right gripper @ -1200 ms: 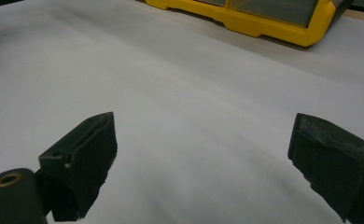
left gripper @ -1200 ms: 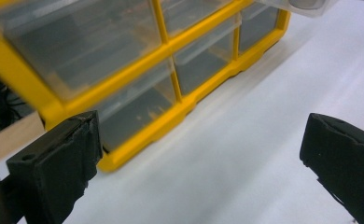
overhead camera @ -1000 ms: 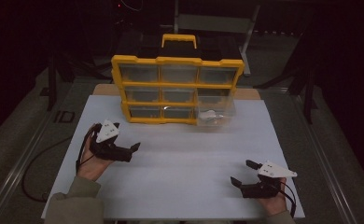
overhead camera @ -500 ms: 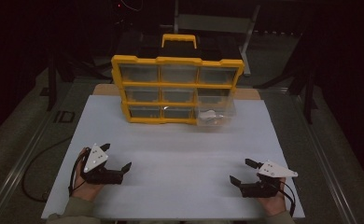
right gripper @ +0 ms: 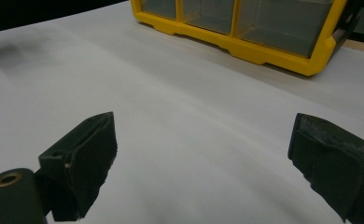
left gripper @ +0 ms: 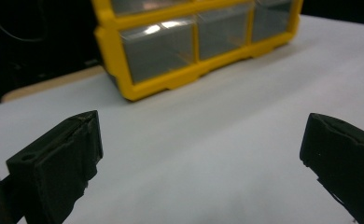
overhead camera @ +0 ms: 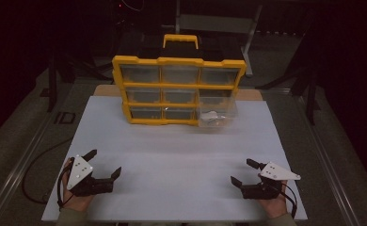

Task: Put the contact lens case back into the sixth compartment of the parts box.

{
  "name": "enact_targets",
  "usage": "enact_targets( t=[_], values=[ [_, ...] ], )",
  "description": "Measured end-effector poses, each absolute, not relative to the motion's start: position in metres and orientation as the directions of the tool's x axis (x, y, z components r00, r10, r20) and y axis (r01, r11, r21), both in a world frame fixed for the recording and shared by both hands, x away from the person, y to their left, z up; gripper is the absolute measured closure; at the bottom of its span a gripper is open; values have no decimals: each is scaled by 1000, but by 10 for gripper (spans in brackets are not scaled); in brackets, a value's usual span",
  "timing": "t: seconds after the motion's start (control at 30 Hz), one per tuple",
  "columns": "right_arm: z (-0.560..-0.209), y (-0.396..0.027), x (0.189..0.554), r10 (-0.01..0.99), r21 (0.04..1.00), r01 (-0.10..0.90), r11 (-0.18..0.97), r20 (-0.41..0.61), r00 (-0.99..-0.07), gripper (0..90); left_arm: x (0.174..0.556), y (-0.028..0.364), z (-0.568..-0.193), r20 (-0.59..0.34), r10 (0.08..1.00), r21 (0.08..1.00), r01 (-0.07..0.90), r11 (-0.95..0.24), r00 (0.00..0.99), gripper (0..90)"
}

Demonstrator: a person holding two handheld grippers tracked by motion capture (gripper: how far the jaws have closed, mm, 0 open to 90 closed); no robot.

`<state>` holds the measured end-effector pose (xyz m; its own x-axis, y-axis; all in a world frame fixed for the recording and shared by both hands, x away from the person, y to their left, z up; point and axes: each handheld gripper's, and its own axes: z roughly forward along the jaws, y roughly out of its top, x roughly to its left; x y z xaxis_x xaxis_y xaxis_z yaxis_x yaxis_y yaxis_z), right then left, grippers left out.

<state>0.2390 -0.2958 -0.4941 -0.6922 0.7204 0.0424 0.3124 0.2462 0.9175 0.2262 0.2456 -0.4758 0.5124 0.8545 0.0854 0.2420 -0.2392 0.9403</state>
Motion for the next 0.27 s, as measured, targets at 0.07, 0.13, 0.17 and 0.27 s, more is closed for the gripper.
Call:
enact_targets(
  t=[0.07,0.13,0.17,0.27],
  values=[
    [-495,-296,239,721,921,304,246,36,-692,77,225,247,-475,87,857,943,234,-234,508,0],
    [-495,-295,238,722,919,308,246,38,-690,77,225,248,-475,83,858,944,236,-231,507,0],
    [-495,-295,238,723,918,307,251,33,-690,77,225,249,-476,83,861,944,239,-230,501,0],
    [-496,-296,238,724,914,311,261,28,-689,77,226,248,-476,99,872,941,241,-239,480,0]
  ],
)
